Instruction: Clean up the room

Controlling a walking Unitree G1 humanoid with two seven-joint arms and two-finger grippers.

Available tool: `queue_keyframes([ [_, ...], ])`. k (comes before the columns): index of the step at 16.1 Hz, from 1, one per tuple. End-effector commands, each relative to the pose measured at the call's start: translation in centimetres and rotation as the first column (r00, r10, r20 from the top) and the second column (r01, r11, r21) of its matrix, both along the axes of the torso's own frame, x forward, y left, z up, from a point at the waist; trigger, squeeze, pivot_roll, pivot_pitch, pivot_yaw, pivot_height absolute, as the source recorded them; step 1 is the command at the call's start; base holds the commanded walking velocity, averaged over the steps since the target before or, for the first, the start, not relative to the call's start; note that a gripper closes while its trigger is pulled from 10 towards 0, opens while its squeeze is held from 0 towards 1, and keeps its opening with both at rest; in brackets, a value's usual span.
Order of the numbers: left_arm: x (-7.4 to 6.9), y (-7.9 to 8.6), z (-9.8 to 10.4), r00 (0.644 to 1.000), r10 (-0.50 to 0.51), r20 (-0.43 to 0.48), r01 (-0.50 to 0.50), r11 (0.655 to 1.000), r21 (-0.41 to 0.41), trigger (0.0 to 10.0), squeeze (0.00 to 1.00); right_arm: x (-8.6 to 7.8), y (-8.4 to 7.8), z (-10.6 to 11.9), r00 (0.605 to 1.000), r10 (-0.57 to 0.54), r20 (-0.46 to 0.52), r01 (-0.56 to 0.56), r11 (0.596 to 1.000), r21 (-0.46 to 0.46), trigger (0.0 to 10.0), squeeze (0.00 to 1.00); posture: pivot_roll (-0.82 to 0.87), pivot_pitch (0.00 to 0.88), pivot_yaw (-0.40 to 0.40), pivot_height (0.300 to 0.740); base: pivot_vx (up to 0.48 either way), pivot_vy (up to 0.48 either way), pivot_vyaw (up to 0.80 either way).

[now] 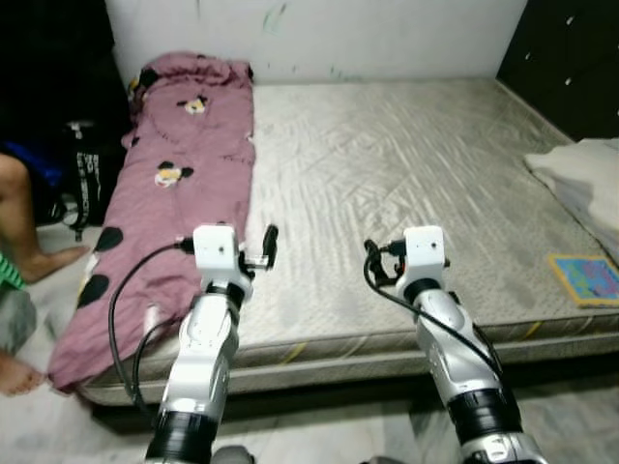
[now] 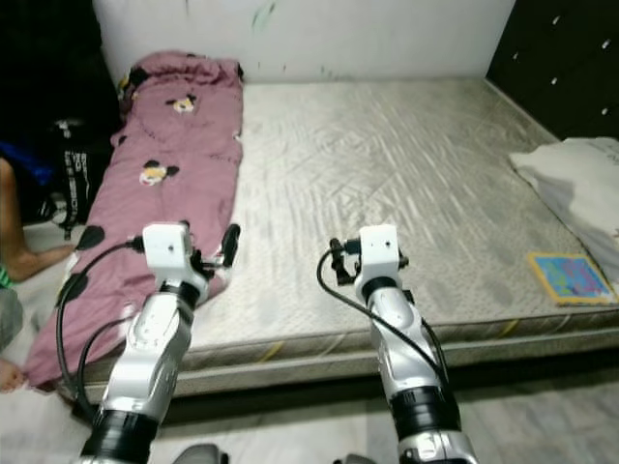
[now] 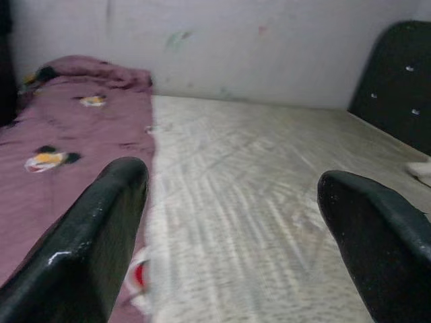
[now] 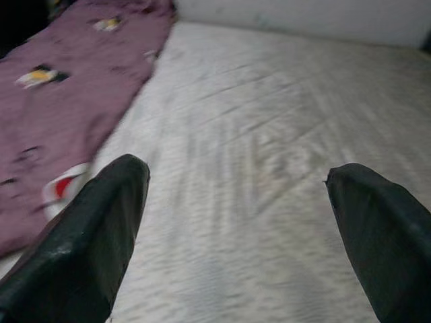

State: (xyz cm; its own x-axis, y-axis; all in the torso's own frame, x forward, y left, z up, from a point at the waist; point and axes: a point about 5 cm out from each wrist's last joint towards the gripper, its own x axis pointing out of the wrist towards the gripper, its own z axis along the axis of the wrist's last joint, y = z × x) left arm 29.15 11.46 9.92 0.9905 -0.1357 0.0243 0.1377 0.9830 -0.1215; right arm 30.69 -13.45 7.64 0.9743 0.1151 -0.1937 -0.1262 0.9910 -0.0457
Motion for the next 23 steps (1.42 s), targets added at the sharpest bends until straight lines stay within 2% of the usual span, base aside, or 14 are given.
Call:
queue_keyframes([
  [1,0.01,0.55,-0.12,1.0,0.028,-0.007,-0.028,1.0,0.005,10.0,0.0,0.5,0.79,0.92,0.999,0.027,0.027,-0.027,1.0,0.004,10.0,0.0,0.07,0.0,-0.024,0.74,0.0,0.48,0.0],
  [18,0.11,0.5,0.02,0.999,0.033,0.012,-0.033,0.999,0.018,10.0,0.0,0.51,0.79,0.67,0.999,0.031,0.017,-0.031,0.999,-0.014,10.0,0.0,0.08,0.0,-0.025,0.74,0.0,0.48,0.0],
  [20,-0.03,0.52,0.21,0.998,0.024,0.051,-0.026,0.999,0.043,10.0,0.0,0.51,0.79,0.66,0.999,0.032,0.018,-0.032,0.999,-0.013,10.0,0.0,0.08,0.0,-0.025,0.74,0.0,0.0,0.0],
  [21,-0.18,0.64,-0.07,0.999,0.032,0.03,-0.033,0.999,0.026,10.0,0.0,0.5,0.8,0.66,0.999,0.033,0.018,-0.033,0.999,-0.012,10.0,0.0,0.08,0.0,-0.026,0.74,0.0,0.0,0.0],
  [23,-0.21,1.19,-0.29,0.997,0.077,0.008,-0.078,0.993,0.084,10.0,0.0,0.55,0.81,0.68,0.999,0.033,0.018,-0.033,0.999,-0.012,10.0,0.0,0.08,0.0,-0.027,0.74,0.0,0.0,0.0],
])
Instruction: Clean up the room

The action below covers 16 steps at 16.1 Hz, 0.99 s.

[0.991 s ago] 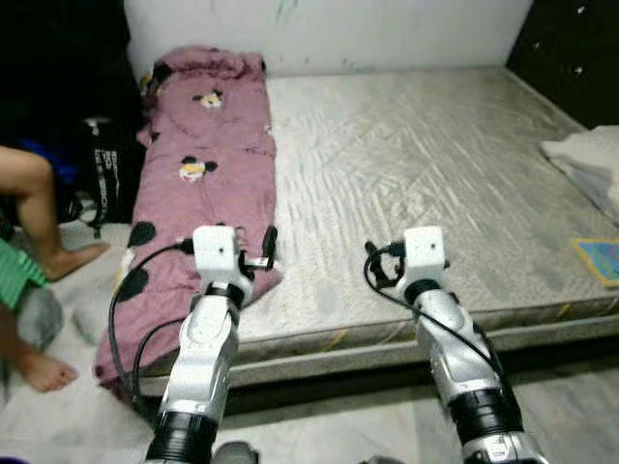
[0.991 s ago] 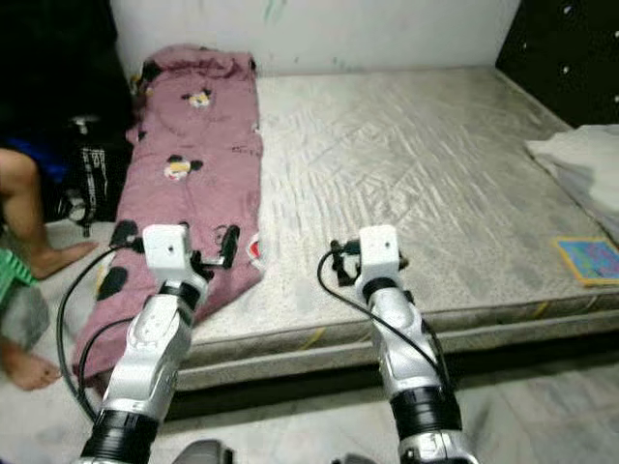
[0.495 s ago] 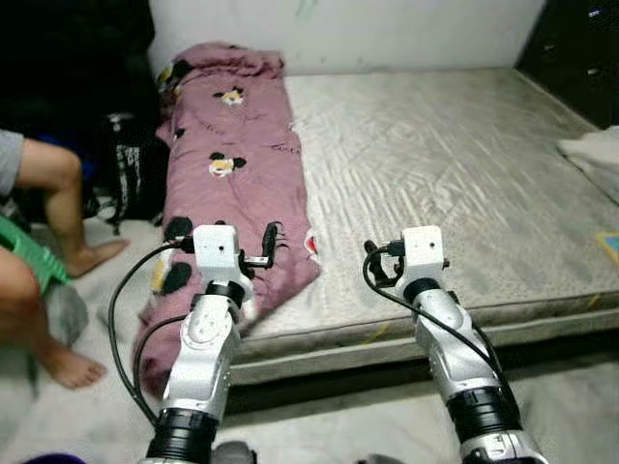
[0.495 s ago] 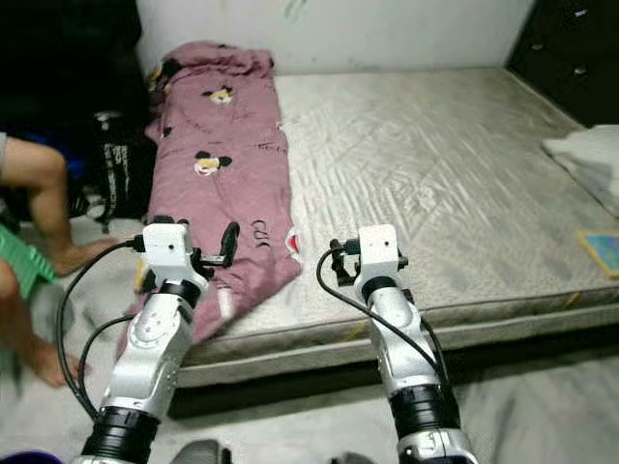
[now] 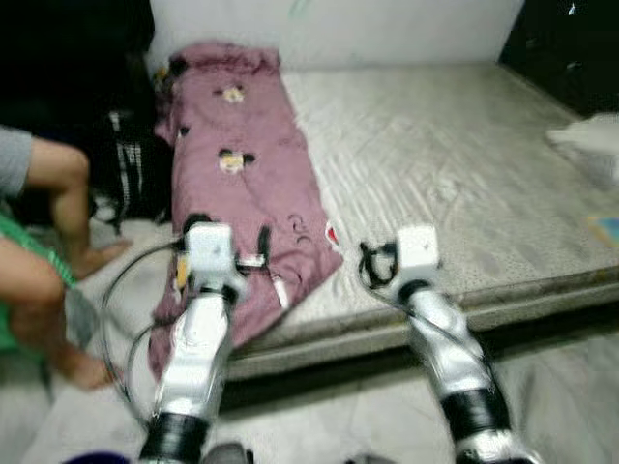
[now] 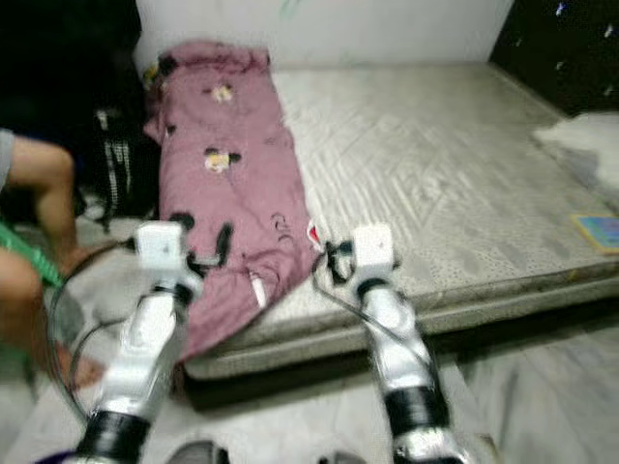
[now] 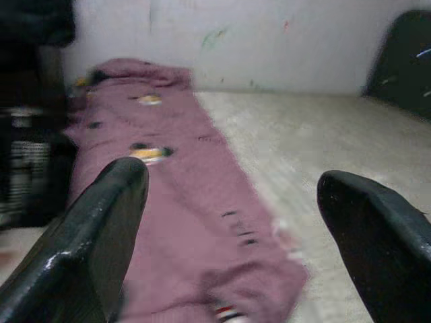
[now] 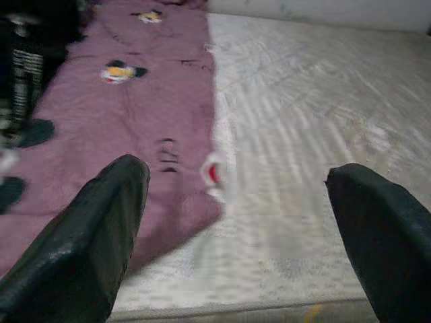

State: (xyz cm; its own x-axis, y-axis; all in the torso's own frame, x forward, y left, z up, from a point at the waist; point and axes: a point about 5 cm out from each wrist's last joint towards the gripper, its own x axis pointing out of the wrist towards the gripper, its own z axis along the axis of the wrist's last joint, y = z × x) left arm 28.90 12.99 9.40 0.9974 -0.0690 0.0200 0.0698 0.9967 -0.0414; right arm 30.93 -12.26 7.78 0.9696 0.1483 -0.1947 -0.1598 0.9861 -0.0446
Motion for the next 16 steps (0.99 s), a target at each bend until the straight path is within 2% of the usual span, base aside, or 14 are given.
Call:
queue_keyframes([
  [1,-0.12,-0.18,0.26,0.999,-0.033,0.019,0.032,0.996,0.082,10.0,0.0,0.35,-0.34,0.55,1.0,-0.001,0.019,0.001,1.0,-0.012,10.0,0.0,0.08,0.0,-0.026,0.74,0.0,0.0,0.0],
  [2,-0.23,-0.1,0.35,0.997,-0.061,0.036,0.057,0.991,0.12,10.0,0.0,0.37,-0.33,0.55,1.0,-0.001,0.019,0.001,1.0,-0.012,10.0,0.0,0.08,0.0,-0.026,0.74,0.0,0.0,0.0],
  [3,-0.48,0.02,0.49,0.989,-0.132,0.069,0.121,0.982,0.145,10.0,0.0,0.39,-0.34,0.53,1.0,-0.002,0.018,0.002,1.0,-0.013,10.0,0.0,0.08,0.0,-0.026,0.74,0.0,0.0,0.0],
  [4,-0.41,0.46,0.39,0.994,-0.087,0.058,0.083,0.993,0.082,10.0,0.0,0.36,-0.32,0.53,1.0,-0.003,0.018,0.003,1.0,-0.012,10.0,0.0,0.07,0.0,-0.023,0.74,0.0,0.0,0.0],
  [6,-0.16,0.72,0.37,0.999,-0.023,0.038,0.02,0.997,0.073,10.0,0.0,0.17,-0.33,0.41,1.0,-0.006,0.016,0.006,1.0,-0.01,10.0,0.0,0.07,0.0,-0.022,0.74,0.0,0.0,0.0],
  [7,-0.13,0.61,0.38,0.999,-0.023,0.04,0.02,0.996,0.091,10.0,0.0,0.15,-0.33,0.4,1.0,-0.006,0.016,0.006,1.0,-0.01,10.0,0.0,0.07,0.0,-0.022,0.74,0.0,0.0,0.0],
  [8,-0.2,-0.08,0.61,0.995,-0.062,0.079,0.052,0.991,0.12,10.0,0.0,0.17,-0.35,0.41,1.0,-0.007,0.017,0.007,1.0,-0.011,10.0,0.0,0.07,0.0,-0.021,0.74,0.0,0.0,0.0],
  [14,-0.26,-0.09,0.43,0.995,-0.083,0.062,0.077,0.993,0.094,10.0,0.0,0.21,-0.2,0.57,1.0,-0.002,0.024,0.002,1.0,-0.008,10.0,0.0,0.07,0.0,-0.021,0.74,0.0,0.0,0.0],
  [16,-0.22,-0.13,0.35,0.995,-0.084,0.055,0.079,0.993,0.088,10.0,0.0,0.2,-0.27,0.57,1.0,-0.003,0.025,0.004,1.0,-0.009,10.0,0.0,0.07,0.0,-0.02,0.74,0.0,0.0,0.8],
])
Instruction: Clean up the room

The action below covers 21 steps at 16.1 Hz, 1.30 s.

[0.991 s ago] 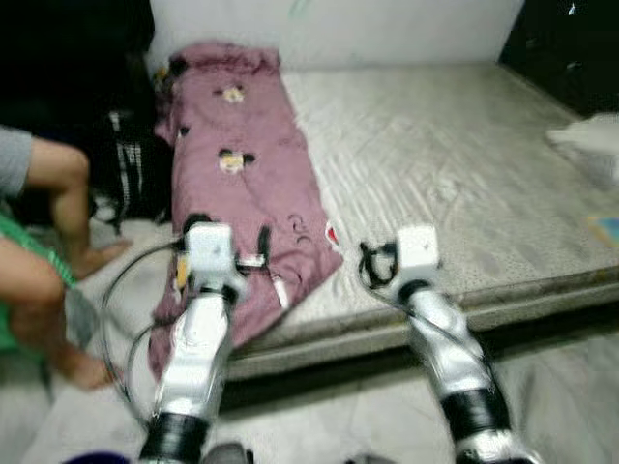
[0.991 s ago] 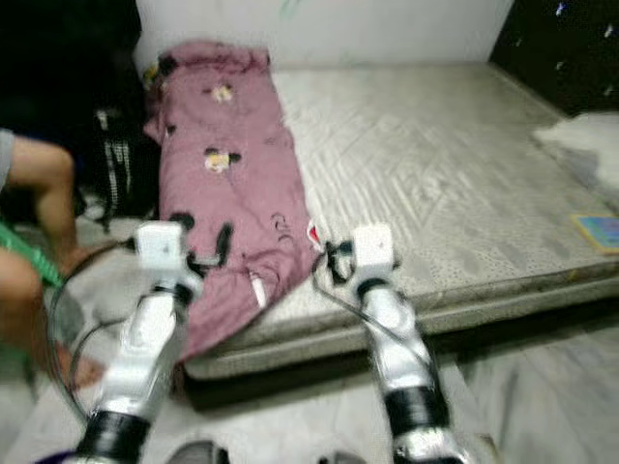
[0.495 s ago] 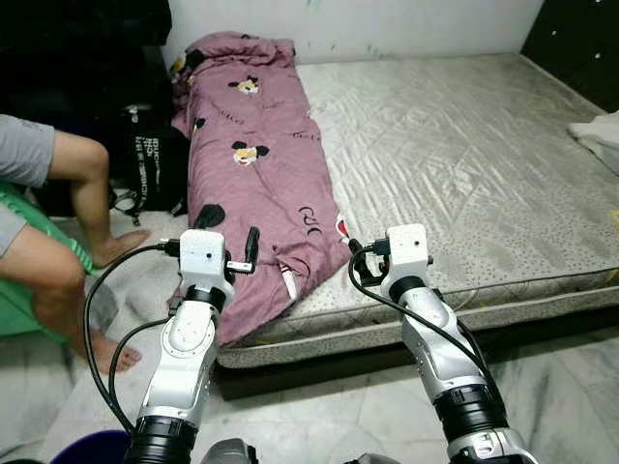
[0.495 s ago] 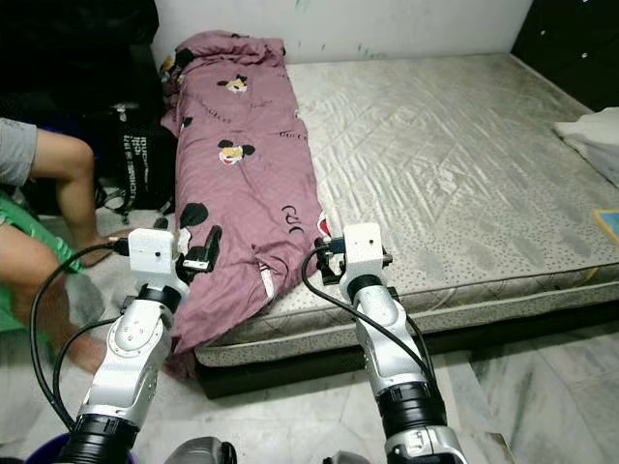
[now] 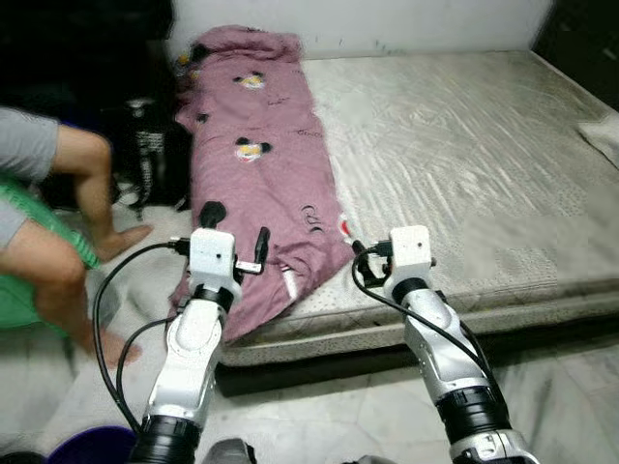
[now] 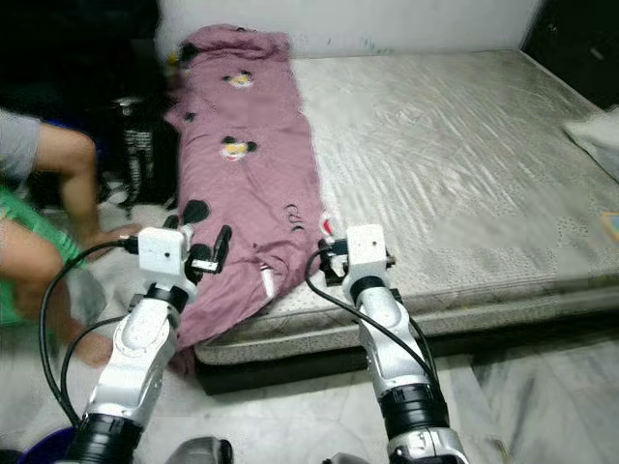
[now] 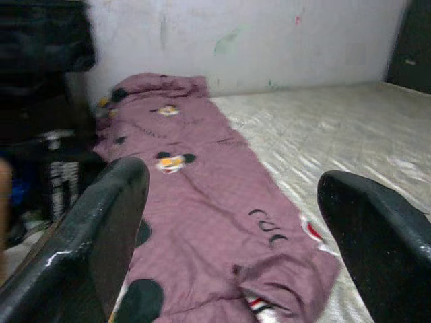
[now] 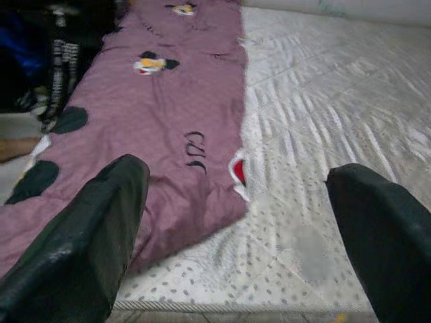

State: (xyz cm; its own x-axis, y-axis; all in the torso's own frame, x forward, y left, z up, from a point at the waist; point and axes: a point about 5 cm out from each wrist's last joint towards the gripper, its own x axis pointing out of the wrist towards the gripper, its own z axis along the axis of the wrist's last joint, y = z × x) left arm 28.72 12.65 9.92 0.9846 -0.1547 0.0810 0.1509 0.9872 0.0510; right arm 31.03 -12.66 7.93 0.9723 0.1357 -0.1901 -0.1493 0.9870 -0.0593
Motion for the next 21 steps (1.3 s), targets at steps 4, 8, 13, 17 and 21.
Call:
queue_keyframes([
  [4,0.01,0.16,-0.28,1.0,-0.003,-0.026,0.003,1.0,-0.015,10.0,0.0,0.09,0.0,0.28,1.0,-0.005,0.009,0.005,1.0,0.012,10.0,0.0,0.07,0.0,-0.019,0.74,0.0,0.098,0.0],
  [8,0.01,-0.02,-0.38,0.999,-0.013,-0.036,0.012,1.0,-0.027,10.0,0.0,0.08,-0.06,0.22,1.0,-0.008,0.006,0.008,1.0,0.01,10.0,0.0,0.07,0.0,-0.02,0.74,0.0,0.48,0.0],
  [13,0.05,-0.18,-0.11,1.0,-0.019,-0.016,0.018,0.999,-0.029,10.0,0.0,0.1,-0.09,0.14,1.0,-0.008,0.003,0.008,1.0,0.006,10.0,0.0,0.07,0.0,-0.021,0.74,0.0,0.096,0.0],
  [17,0.09,-0.13,-0.13,1.0,-0.019,-0.016,0.018,0.999,-0.035,10.0,0.0,0.14,-0.08,0.15,1.0,-0.007,0.005,0.007,1.0,0.004,10.0,0.0,0.07,0.0,-0.022,0.74,0.0,0.0,0.0],
  [21,-0.02,-0.16,-0.09,1.0,-0.028,-0.01,0.027,0.999,-0.043,10.0,0.0,0.12,-0.05,0.15,1.0,-0.002,0.008,0.002,1.0,0.002,10.0,0.0,0.07,0.0,-0.02,0.74,0.0,0.0,0.0],
])
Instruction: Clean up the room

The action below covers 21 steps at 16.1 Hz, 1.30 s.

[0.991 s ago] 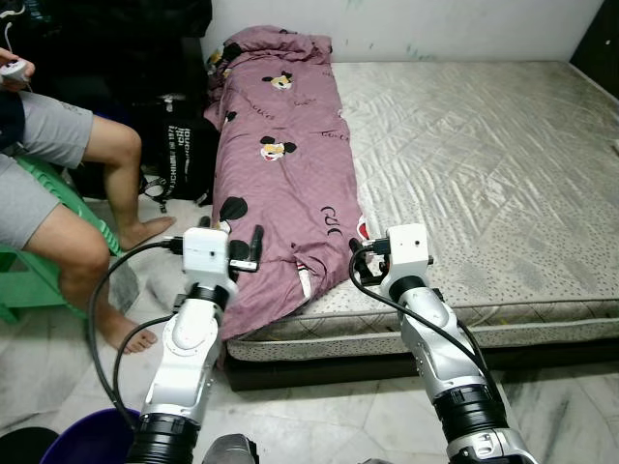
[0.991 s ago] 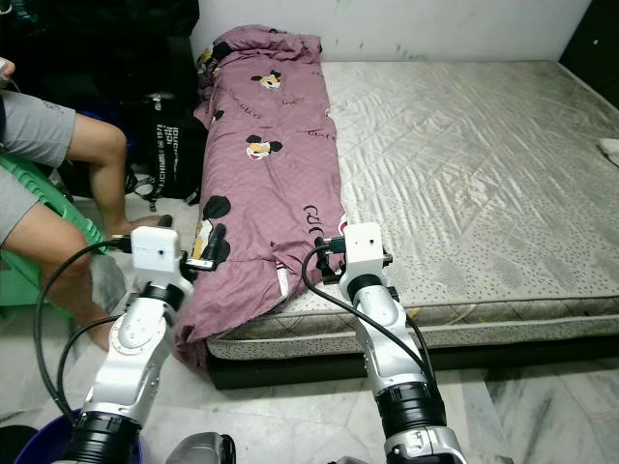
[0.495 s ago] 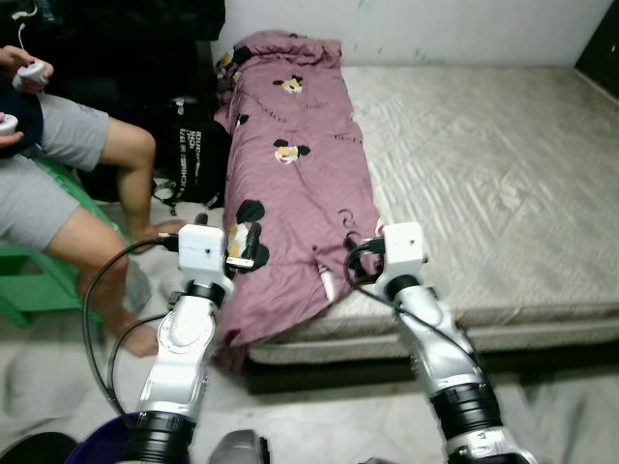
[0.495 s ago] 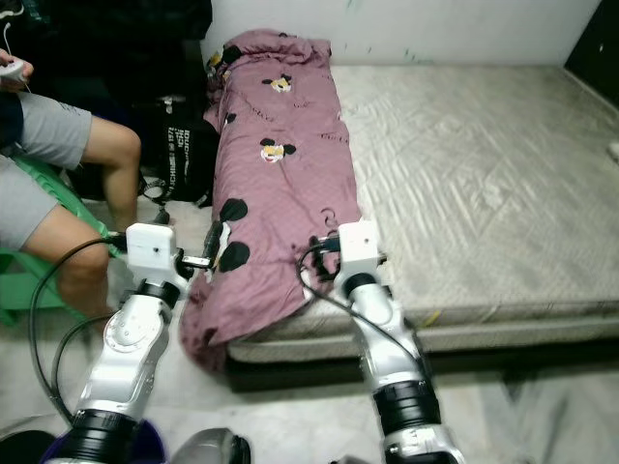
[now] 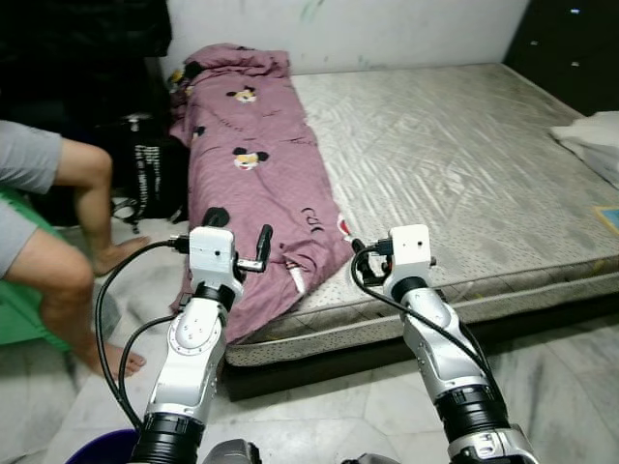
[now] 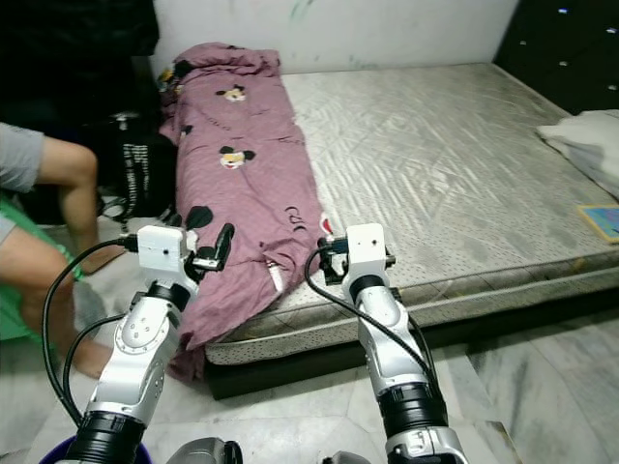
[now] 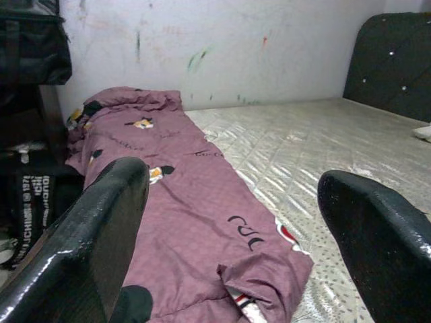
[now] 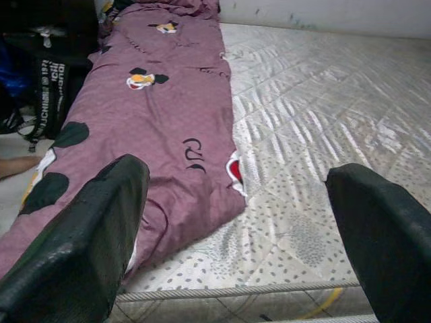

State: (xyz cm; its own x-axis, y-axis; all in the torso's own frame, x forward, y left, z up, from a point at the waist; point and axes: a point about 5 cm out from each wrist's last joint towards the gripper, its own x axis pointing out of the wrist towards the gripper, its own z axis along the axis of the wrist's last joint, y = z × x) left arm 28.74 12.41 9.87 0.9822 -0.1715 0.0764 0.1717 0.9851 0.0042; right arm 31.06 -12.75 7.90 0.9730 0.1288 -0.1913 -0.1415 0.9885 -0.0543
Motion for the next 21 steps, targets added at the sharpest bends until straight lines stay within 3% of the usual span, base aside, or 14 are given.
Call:
queue_keyframes([
  [1,-0.07,0.05,-0.04,1.0,-0.01,0.002,0.01,1.0,0.002,10.0,0.0,0.07,0.05,0.17,1.0,0.007,0.01,-0.007,1.0,-0.004,10.0,0.0,0.07,0.0,-0.021,0.74,0.0,0.0,0.0],
  [7,-0.13,0.0,-0.07,1.0,-0.013,-0.002,0.013,1.0,-0.003,10.0,0.0,0.05,0.06,0.18,1.0,0.01,0.01,-0.01,1.0,-0.007,10.0,0.0,0.07,0.0,-0.023,0.74,0.04,0.0,0.0],
  [21,0.01,-0.01,-0.08,1.0,-0.015,-0.008,0.015,1.0,-0.004,10.0,0.0,0.01,0.11,0.05,1.0,0.01,0.004,-0.01,1.0,-0.005,10.0,0.0,0.07,0.0,-0.02,0.74,0.287,0.0,0.11],
])
